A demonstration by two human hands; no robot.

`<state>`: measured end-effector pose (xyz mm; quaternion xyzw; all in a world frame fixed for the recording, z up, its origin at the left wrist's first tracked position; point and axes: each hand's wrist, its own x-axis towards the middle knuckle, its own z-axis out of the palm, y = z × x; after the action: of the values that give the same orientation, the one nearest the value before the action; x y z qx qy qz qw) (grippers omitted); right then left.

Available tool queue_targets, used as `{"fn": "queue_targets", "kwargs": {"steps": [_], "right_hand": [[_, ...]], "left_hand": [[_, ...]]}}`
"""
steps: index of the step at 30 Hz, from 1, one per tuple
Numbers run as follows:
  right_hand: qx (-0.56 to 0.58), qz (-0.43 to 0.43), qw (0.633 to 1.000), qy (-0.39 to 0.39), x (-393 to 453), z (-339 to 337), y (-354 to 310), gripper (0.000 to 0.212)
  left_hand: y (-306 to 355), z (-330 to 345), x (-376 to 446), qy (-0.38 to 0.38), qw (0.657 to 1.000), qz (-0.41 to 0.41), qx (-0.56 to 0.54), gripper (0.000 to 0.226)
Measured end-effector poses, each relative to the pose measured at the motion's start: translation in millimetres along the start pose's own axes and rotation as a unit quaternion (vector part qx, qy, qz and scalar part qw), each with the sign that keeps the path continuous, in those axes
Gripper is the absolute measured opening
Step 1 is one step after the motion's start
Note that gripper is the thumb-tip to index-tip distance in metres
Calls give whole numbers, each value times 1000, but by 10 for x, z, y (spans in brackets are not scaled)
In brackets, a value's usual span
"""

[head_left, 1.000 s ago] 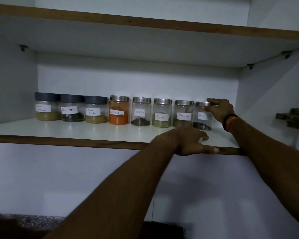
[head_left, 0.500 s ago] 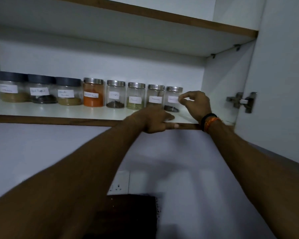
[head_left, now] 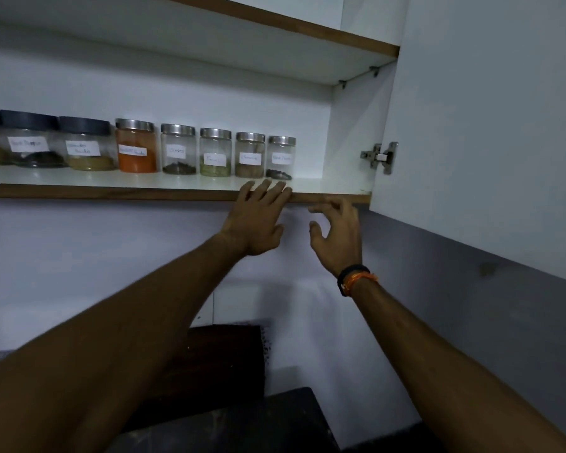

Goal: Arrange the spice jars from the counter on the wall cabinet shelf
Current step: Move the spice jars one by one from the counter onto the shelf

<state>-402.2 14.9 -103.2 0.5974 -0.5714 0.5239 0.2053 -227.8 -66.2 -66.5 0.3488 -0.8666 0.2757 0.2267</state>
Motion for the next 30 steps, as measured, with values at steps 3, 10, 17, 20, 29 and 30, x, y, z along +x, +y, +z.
{"fn": "queue_targets", "kwargs": {"steps": [3,10,17,20,29,30], "right_hand": [[-7,27,999,-22,-270,16,69,29],[-31,89,993,-68,-1029,83,223,30],[-25,198,968,-153,-2094,39,392,29],[-29,243,945,-215,-2531,-8,453,31],[-72,354,864,-352,-3623,-147,495,46],[-76,362,855,-364,-3711,-159,500,48]], "left_hand": [[226,132,-268,14,999,36,-29,78],[940,665,-1083,-147,973,40,-174,82],[1460,1077,-1842,-292,922,43,-249,77],[1642,1176,-2127,-309,890,30,-333,73],[2133,1411,-2806,-384,827,0,-410,67],[2177,1430,-2850,-393,823,3,-409,66]]}}
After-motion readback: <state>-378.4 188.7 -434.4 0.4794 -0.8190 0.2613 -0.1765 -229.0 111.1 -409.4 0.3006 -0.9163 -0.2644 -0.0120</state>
